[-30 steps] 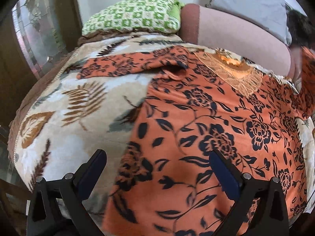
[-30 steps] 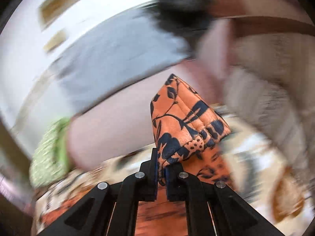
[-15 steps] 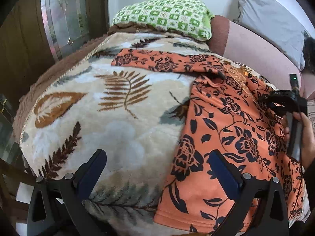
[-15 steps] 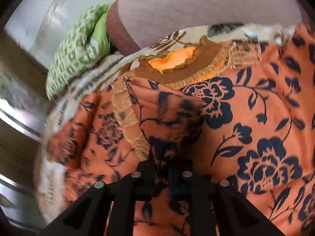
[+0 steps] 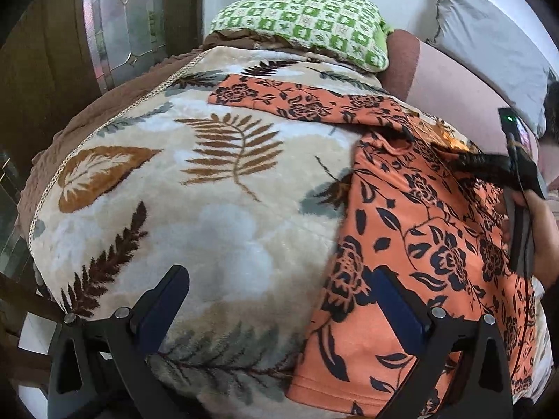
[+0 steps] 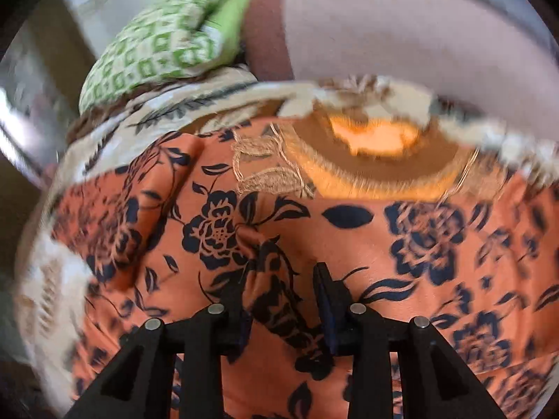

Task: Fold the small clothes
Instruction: 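Fold the held sleeve across the blouse body with the right gripper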

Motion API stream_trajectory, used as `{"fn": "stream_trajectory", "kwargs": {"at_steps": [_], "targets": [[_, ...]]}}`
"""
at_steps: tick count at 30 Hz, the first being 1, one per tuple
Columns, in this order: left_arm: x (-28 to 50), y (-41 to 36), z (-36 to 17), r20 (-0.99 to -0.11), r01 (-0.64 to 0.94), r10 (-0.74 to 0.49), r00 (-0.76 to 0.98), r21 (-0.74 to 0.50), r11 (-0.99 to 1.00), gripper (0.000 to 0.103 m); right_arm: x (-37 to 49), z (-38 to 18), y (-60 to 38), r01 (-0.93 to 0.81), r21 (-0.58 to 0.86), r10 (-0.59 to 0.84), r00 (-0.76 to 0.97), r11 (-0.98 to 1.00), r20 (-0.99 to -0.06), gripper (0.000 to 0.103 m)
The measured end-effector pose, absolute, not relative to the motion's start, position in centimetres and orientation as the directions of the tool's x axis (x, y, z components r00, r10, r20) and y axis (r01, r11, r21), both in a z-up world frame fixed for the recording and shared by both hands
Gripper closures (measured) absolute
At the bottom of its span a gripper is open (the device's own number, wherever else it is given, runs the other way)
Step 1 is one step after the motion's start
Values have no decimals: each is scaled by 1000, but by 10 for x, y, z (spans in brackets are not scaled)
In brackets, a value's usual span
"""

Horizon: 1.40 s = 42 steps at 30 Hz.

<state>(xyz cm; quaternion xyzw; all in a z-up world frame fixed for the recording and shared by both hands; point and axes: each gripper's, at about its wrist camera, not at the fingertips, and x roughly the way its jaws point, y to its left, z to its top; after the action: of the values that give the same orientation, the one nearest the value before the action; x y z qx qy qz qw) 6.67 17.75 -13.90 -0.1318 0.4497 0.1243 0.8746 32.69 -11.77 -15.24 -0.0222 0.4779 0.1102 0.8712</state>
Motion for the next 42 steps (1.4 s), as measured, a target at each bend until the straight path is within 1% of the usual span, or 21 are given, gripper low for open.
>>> {"fn": "stream_trajectory", "kwargs": {"at_steps": [2,4,6,7,8,14,16,17,19,20,21,25,28,30,32,34,35,36,38,41,42], "targets": [[69,179,-145,-828,-336,77,556,-139,932,0,324,-155,-108,-247,-34,103,519,968,-849,35],[68,176,-147,-830,-327,70,554,-139,935,0,328,-161,-106,-252,-60,77,500,966,-862,37],[66,176,-146,-822,-321,78,564,-132,938,0,334,-161,-114,-203,3,101,473,979,-875,82],[65,176,-146,-819,-322,79,568,-132,938,0,337,-158,-116,-187,31,118,478,982,-870,86],[65,178,-146,-817,-323,79,572,-136,937,0,338,-153,-118,-174,73,150,485,982,-862,93],[65,191,-160,-833,-351,62,549,-162,922,0,364,-95,-105,-144,361,376,563,921,-735,94],[66,193,-162,-837,-356,59,545,-167,920,0,368,-95,-86,-169,348,380,564,922,-733,93],[66,192,-162,-837,-356,60,544,-166,920,0,372,-105,-76,-172,314,356,540,934,-763,91],[65,190,-161,-834,-350,63,548,-160,923,0,380,-136,-66,-142,276,310,464,951,-830,70],[64,189,-160,-833,-345,68,549,-151,926,0,381,-153,-65,-114,265,288,425,958,-858,32],[64,188,-159,-832,-340,73,550,-143,930,0,379,-167,-68,-90,275,287,403,957,-869,18],[65,184,-159,-832,-330,77,549,-131,935,0,362,-161,-79,-139,337,363,435,931,-824,18],[66,181,-158,-832,-326,75,549,-131,936,0,355,-135,-102,-145,467,473,494,872,-729,18],[66,181,-155,-830,-324,72,552,-135,936,0,356,-131,-117,-110,561,526,529,821,-666,10],[68,184,-151,-828,-324,58,557,-152,934,0,363,-148,-114,-92,629,590,471,772,-656,10],[73,193,-143,-824,-334,46,565,-178,926,0,372,-189,-104,-31,690,664,310,723,-681,10],[75,197,-140,-820,-339,42,571,-189,922,0,369,-191,-106,-29,702,670,330,712,-665,9],[77,202,-134,-813,-341,40,581,-199,919,0,368,-188,-110,-25,724,684,352,689,-639,9],[86,217,-124,-797,-354,47,602,-214,911,0,369,-177,-118,-11,817,758,381,577,-530,9],[117,249,-114,-772,-355,-24,635,-319,879,0,377,-165,-124,-19,867,788,429,497,-442,9],[127,259,-113,-765,-363,-34,643,-343,867,0,381,-169,-122,-7,876,796,420,482,-435,9]]}}
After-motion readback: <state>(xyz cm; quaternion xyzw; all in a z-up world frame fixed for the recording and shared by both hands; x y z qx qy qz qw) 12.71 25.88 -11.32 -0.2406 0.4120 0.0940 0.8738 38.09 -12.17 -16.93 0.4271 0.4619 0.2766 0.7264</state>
